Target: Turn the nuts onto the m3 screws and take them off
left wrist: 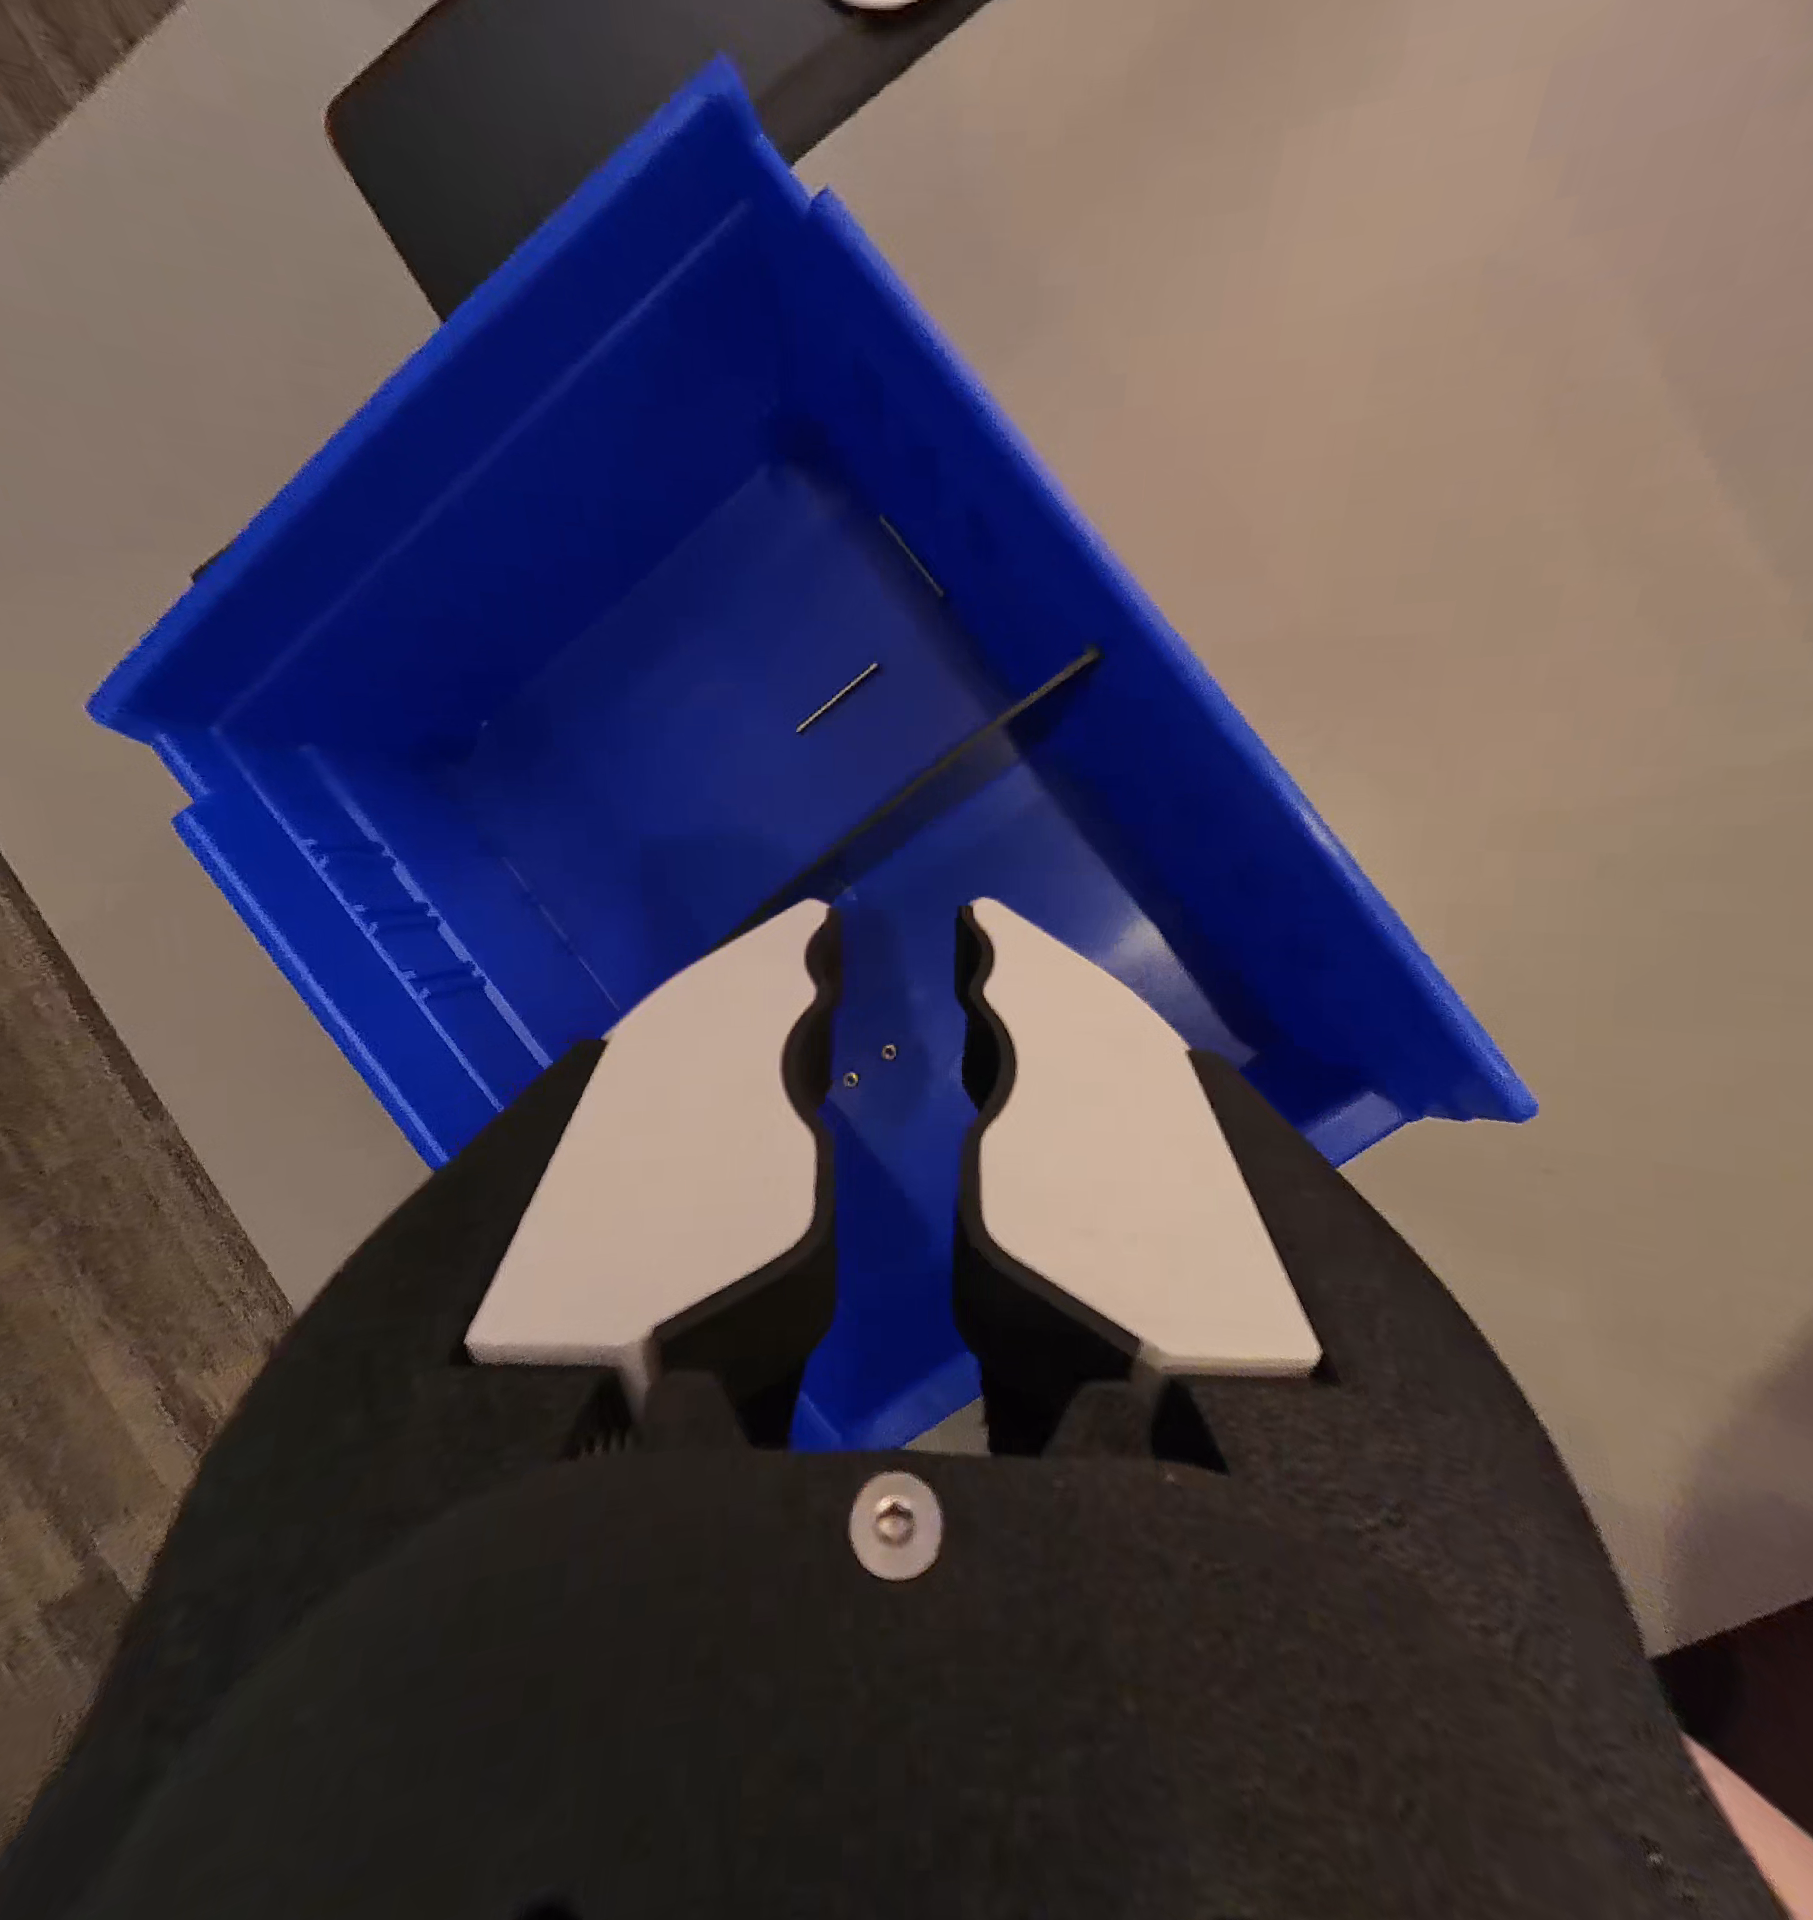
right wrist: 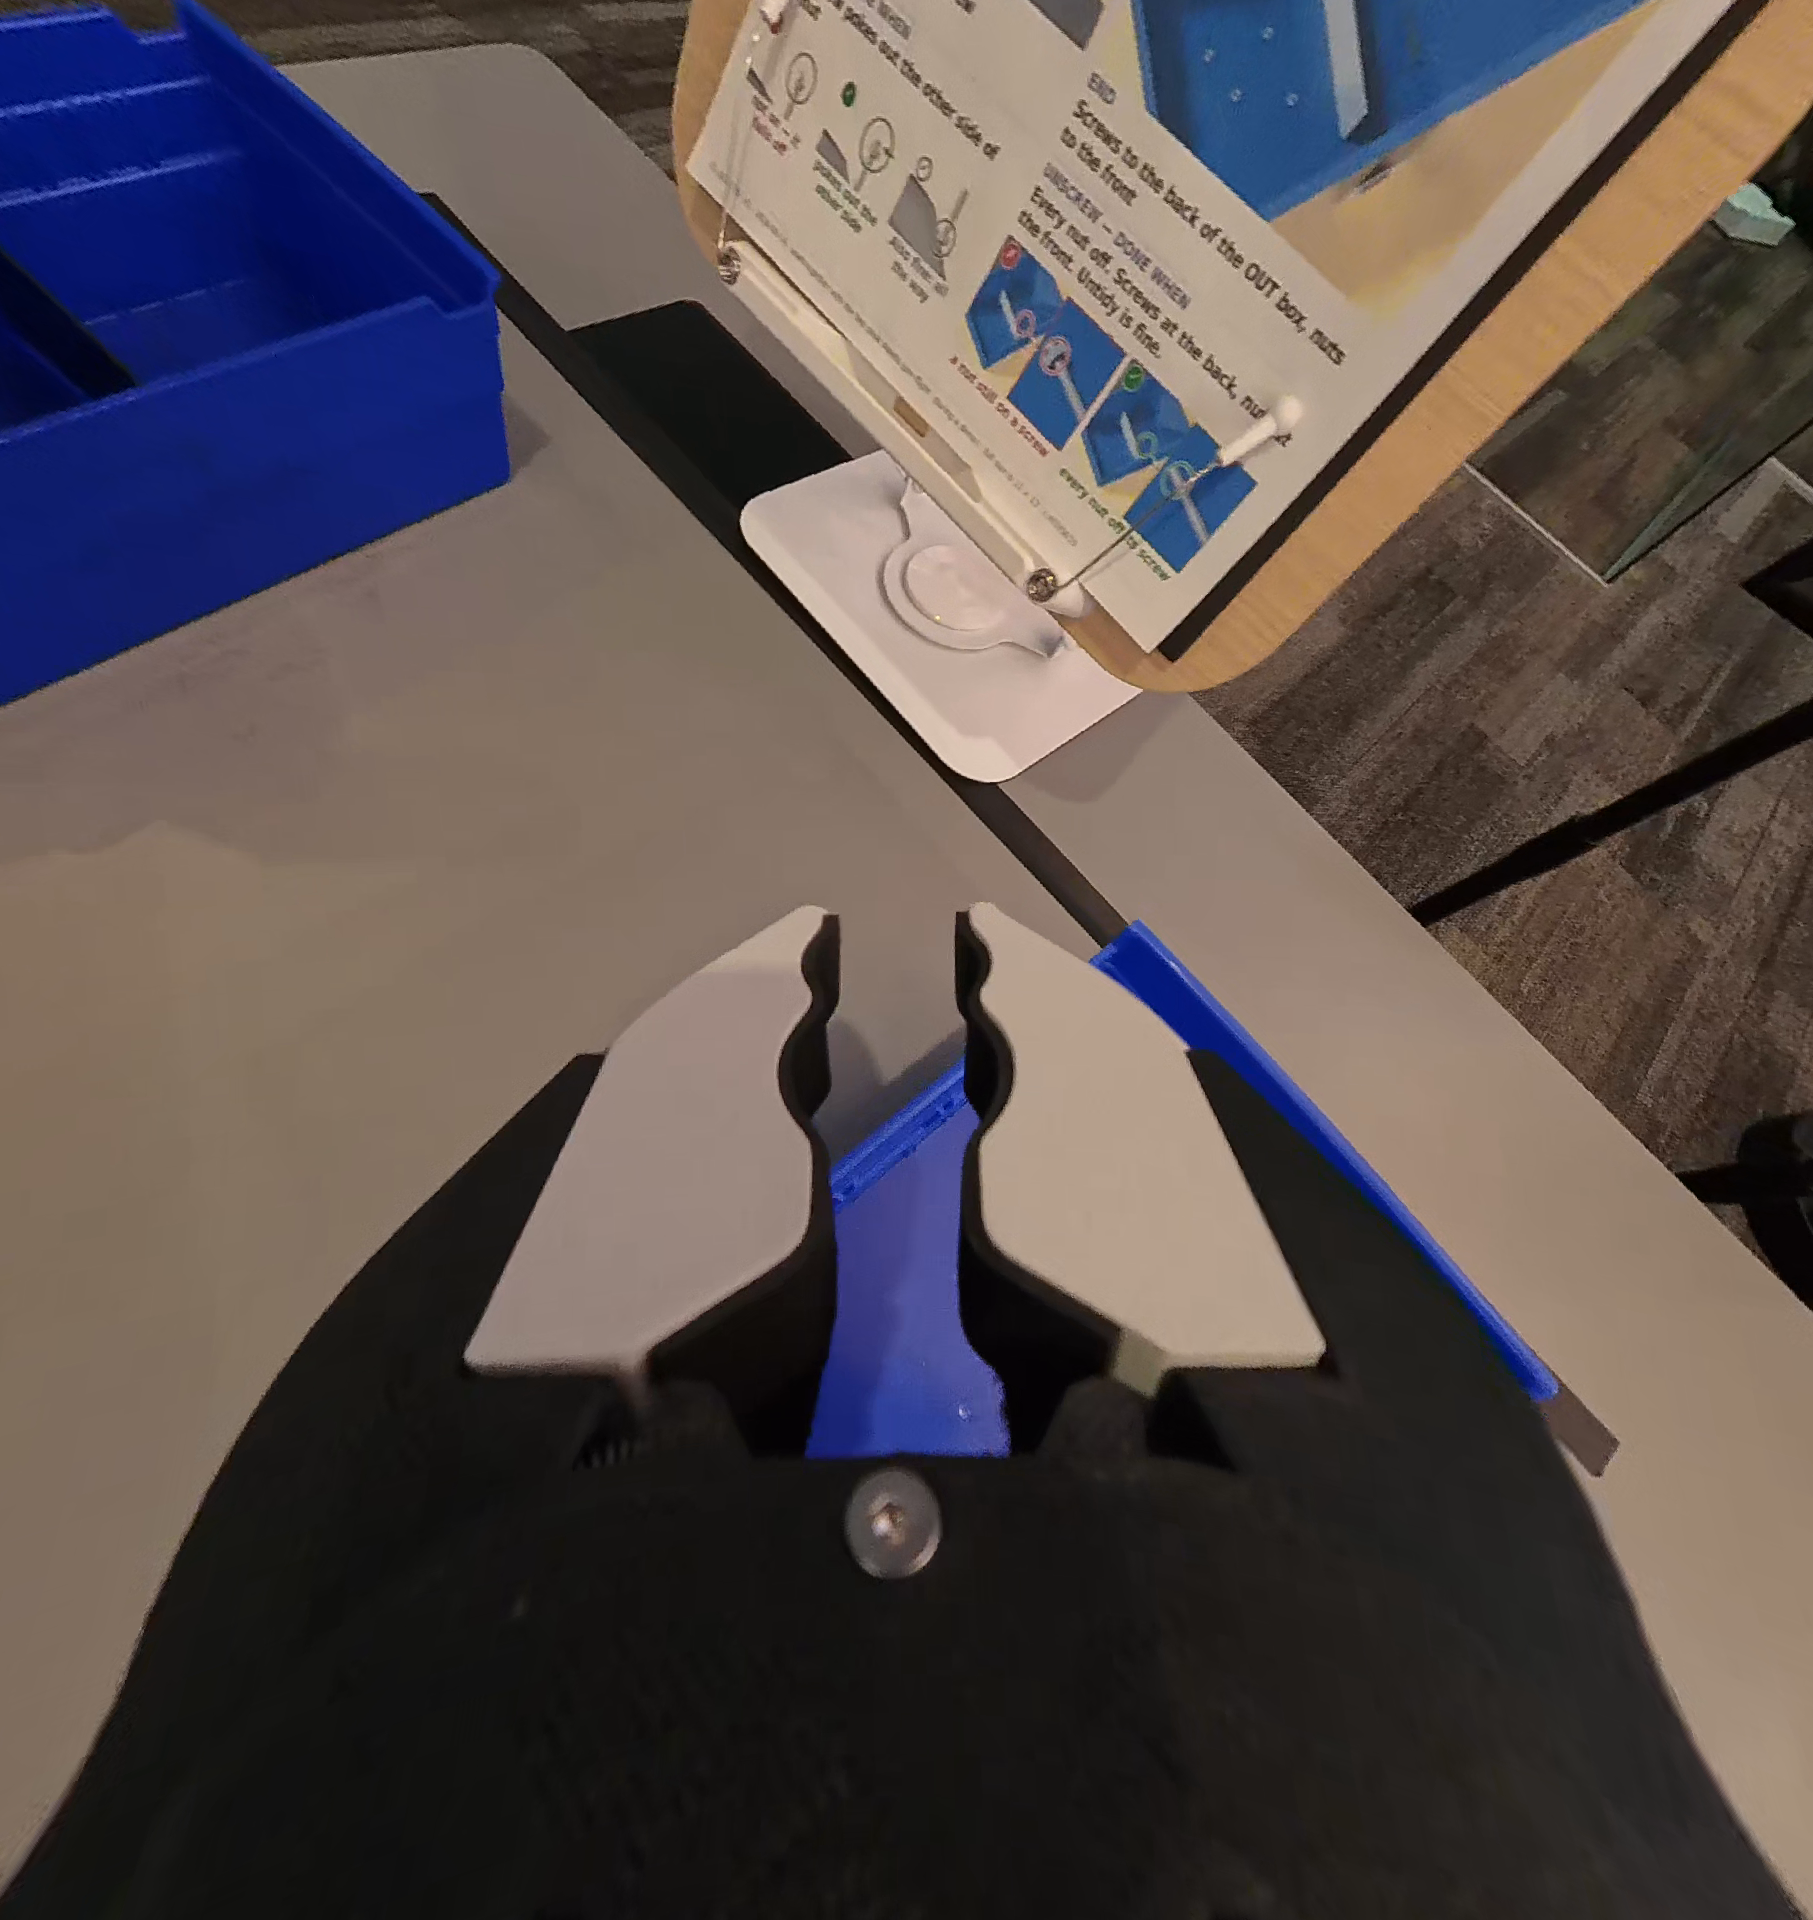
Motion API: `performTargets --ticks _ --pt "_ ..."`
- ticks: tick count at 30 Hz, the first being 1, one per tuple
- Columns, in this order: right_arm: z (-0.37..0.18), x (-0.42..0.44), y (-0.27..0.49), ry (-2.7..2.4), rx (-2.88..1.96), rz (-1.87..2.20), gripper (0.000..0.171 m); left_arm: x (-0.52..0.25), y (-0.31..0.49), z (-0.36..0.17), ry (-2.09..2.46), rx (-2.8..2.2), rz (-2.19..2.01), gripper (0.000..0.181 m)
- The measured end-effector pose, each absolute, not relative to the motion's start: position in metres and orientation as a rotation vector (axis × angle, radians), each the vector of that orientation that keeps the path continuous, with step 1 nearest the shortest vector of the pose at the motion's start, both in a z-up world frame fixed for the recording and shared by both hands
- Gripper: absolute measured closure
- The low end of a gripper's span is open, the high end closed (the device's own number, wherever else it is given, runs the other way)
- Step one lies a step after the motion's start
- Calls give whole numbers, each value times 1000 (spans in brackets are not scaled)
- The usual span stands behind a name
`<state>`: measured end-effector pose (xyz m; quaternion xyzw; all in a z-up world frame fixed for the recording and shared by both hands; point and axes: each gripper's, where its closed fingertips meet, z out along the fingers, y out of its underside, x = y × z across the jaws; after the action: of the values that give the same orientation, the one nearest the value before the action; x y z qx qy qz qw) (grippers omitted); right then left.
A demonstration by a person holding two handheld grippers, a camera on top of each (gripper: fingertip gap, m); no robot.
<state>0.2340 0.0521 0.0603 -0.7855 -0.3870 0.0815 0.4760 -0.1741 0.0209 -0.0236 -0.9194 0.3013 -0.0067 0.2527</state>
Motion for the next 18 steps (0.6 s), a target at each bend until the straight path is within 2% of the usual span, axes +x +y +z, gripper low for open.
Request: performTargets --ticks 9,18 --pt "73 224 45 -981 -1860 247 147 -186 3 -55 1027 -2537 -24 164" --pt "61 206 43 -1060 -1857 254 144 -197 -7 -92 1124 -2636 -135 166"
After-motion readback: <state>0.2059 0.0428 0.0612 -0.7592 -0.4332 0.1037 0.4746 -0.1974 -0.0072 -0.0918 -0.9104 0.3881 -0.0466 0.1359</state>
